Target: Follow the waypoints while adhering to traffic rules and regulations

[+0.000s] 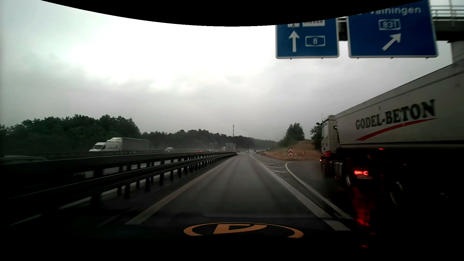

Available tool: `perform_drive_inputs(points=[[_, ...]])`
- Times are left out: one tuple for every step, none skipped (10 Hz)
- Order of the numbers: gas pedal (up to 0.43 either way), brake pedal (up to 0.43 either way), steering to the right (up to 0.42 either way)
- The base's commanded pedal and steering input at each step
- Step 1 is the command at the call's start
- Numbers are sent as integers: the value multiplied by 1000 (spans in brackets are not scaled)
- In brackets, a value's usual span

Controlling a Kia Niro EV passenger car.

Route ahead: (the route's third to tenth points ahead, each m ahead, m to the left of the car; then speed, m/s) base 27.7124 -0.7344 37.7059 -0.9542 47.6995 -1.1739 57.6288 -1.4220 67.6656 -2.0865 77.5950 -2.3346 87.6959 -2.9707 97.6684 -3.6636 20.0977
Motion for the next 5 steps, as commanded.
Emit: perform_drive_inputs(points=[[130,0,5],[130,0,5],[130,0,6],[138,0,7],[138,0,7]])
